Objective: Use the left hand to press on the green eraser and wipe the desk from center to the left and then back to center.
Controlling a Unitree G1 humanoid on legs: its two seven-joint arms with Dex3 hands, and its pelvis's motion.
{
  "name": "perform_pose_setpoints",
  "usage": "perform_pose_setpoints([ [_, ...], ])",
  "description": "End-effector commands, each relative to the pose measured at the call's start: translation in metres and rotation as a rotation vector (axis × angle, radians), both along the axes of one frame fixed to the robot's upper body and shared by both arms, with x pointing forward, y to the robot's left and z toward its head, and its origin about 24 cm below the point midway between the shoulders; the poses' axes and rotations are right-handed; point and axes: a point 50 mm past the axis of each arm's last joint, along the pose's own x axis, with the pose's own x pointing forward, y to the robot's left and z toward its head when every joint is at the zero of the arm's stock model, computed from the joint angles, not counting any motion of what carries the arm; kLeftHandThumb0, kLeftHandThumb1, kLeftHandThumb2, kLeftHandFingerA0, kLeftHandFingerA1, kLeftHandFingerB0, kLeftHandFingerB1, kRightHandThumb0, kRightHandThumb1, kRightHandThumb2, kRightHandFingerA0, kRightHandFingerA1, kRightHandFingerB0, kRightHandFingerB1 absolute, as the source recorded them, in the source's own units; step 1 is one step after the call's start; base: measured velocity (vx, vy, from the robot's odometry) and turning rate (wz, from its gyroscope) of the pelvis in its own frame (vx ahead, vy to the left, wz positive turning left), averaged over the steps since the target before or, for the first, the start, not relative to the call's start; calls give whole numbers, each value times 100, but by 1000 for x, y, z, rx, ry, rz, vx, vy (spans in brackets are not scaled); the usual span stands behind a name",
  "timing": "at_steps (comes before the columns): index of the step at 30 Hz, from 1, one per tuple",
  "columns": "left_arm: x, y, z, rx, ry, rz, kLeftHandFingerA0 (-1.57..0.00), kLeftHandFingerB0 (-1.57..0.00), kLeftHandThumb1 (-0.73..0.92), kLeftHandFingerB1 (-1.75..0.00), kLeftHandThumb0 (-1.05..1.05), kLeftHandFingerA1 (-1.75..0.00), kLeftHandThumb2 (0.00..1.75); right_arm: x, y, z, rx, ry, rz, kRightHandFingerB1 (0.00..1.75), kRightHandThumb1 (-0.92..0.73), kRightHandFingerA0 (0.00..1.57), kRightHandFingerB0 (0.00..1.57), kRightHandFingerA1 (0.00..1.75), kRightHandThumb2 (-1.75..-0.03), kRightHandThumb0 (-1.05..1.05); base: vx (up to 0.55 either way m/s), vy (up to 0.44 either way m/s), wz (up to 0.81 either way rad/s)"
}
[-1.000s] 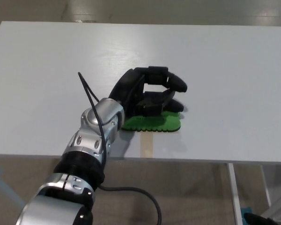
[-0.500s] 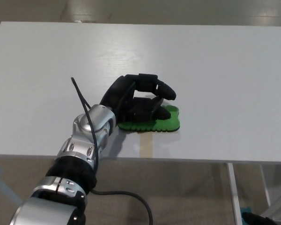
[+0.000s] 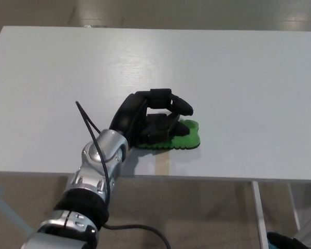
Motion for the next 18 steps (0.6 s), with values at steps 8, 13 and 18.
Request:
perform_pose_setpoints([
  [8, -24, 2, -43, 13, 143, -5, -101, -96, 82, -89, -14, -63, 70, -3, 2, -2, 12, 16, -13, 50, -69, 66, 68, 49, -60, -25, 0, 0, 0],
  [13, -22, 8, -43, 17, 148, 13, -100, -96, 83, -92, -15, -64, 70, -4, 2, -3, 17, 17, -10, 50, -70, 66, 68, 49, -60, -25, 0, 0, 0],
  [18, -19, 21, -39, 32, 123, 24, -100, -95, 83, -92, -14, -65, 70, -4, 1, -3, 20, 22, -9, 50, -70, 66, 68, 49, -60, -25, 0, 0, 0],
])
